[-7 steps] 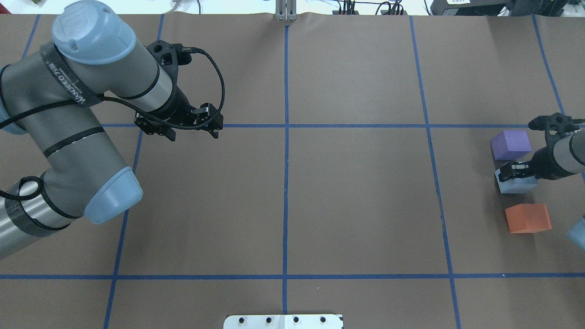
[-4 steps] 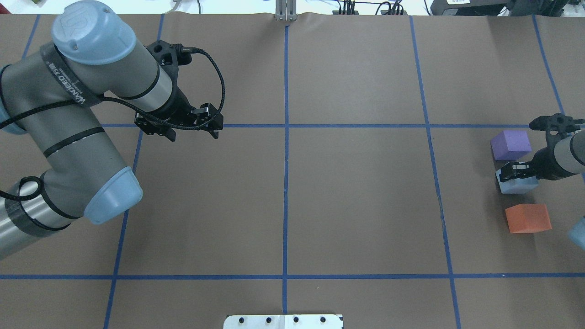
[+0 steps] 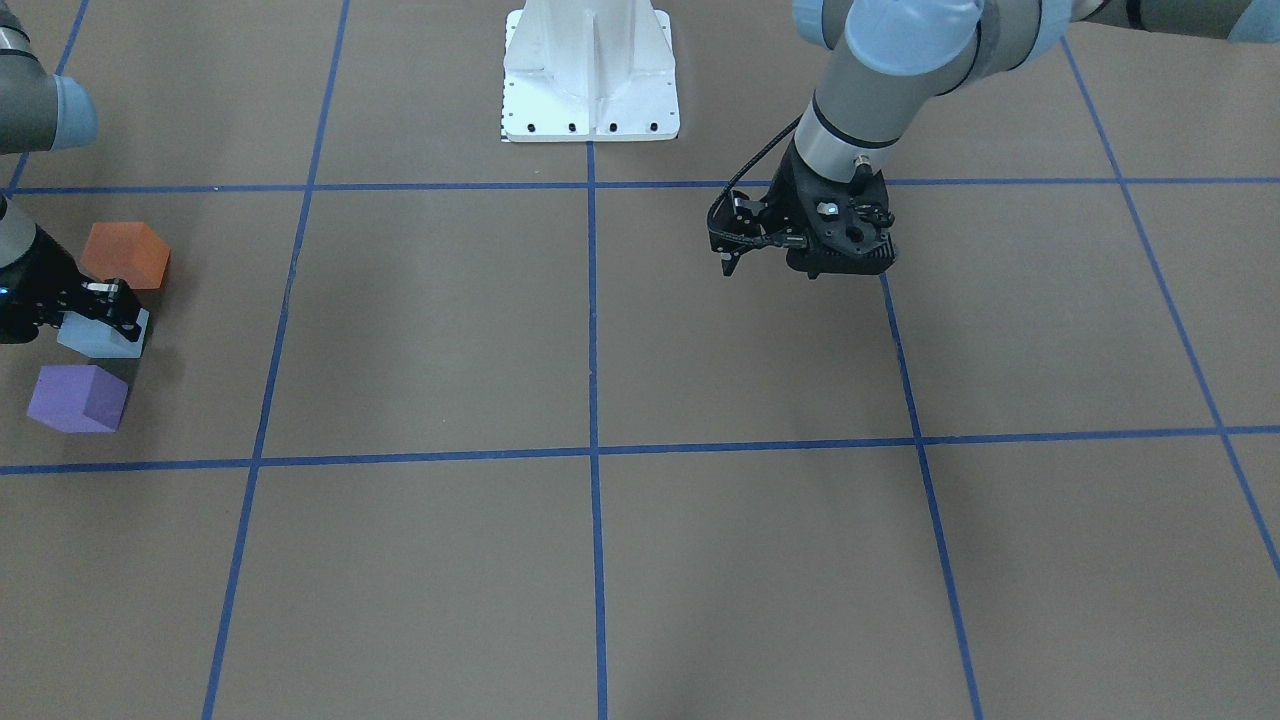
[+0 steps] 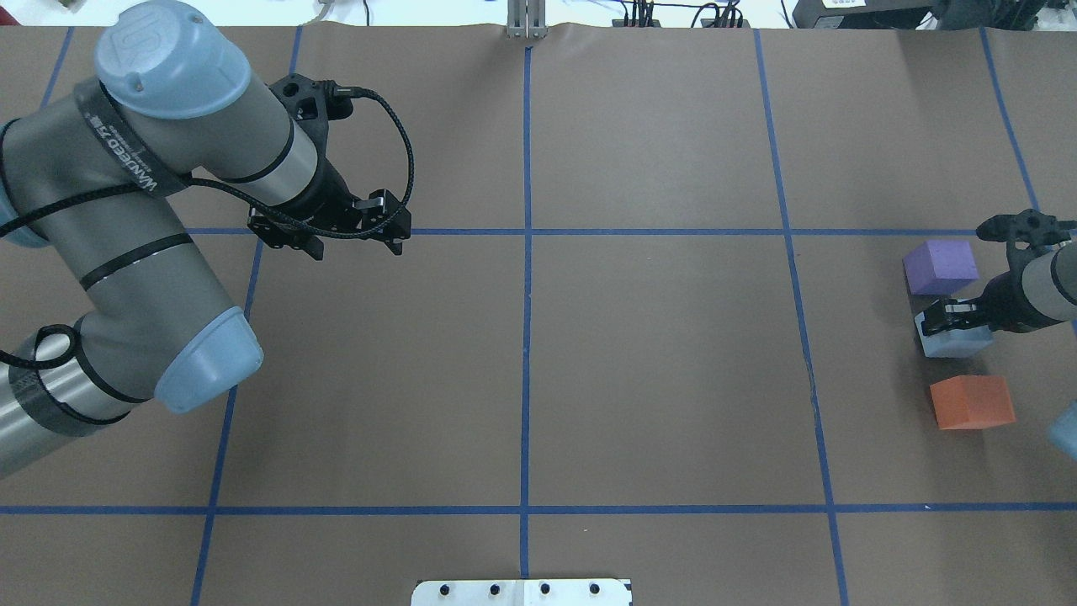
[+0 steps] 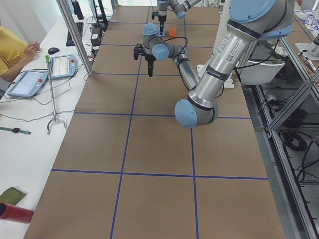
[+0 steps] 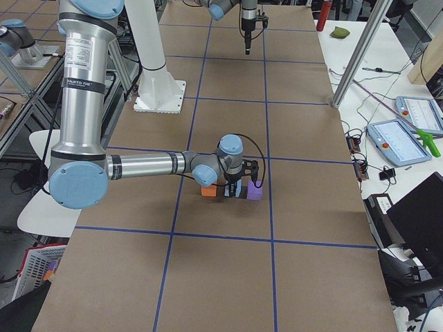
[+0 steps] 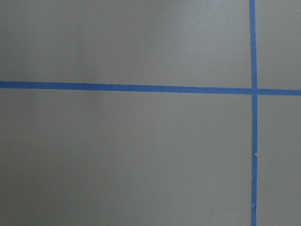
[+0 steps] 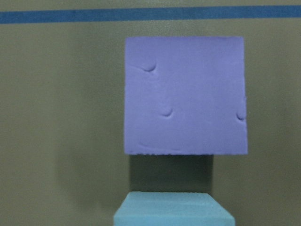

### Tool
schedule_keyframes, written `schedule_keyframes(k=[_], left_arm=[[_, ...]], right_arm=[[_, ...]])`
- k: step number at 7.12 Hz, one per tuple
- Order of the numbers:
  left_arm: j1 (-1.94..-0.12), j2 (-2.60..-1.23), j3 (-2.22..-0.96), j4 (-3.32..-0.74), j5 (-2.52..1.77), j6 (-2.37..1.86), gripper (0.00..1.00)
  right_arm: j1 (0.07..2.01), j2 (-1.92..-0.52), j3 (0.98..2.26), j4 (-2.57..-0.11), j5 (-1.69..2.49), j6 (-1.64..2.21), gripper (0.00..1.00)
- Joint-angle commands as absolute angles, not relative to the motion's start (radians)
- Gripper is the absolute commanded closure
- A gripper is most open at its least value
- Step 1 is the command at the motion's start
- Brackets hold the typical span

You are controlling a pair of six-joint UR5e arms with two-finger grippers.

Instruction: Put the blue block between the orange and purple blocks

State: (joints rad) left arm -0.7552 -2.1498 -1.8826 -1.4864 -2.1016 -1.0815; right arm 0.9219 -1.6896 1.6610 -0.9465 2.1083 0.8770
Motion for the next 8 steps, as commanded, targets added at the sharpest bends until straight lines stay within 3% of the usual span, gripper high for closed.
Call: schedule_keyframes(k=[1,6,7,8], left_arm=[[-0.755,-2.151,-1.884,-1.486,-2.102,-1.1,0.0],[-0.767,-2.151,-1.916,-1.479,-2.109,-1.095,0.0],[-0.791,-2.126,-1.927,-1.477,-2.114,-1.033,0.0],[-0.82,-2.02,-2.007,-1.474,-2.114,-0.949,0.0]], right_arm=[[0.922,-1.689,1.661,-0.946,2.109,0.874,0.0],[1.024,-1.762,1.764,-0.865,2.118,0.865,0.0],[1.105,-1.773,1.769,-0.874,2.155,0.798,0.0],[1.226,-1.767,1.746,-0.911,2.254,0.658,0.0]])
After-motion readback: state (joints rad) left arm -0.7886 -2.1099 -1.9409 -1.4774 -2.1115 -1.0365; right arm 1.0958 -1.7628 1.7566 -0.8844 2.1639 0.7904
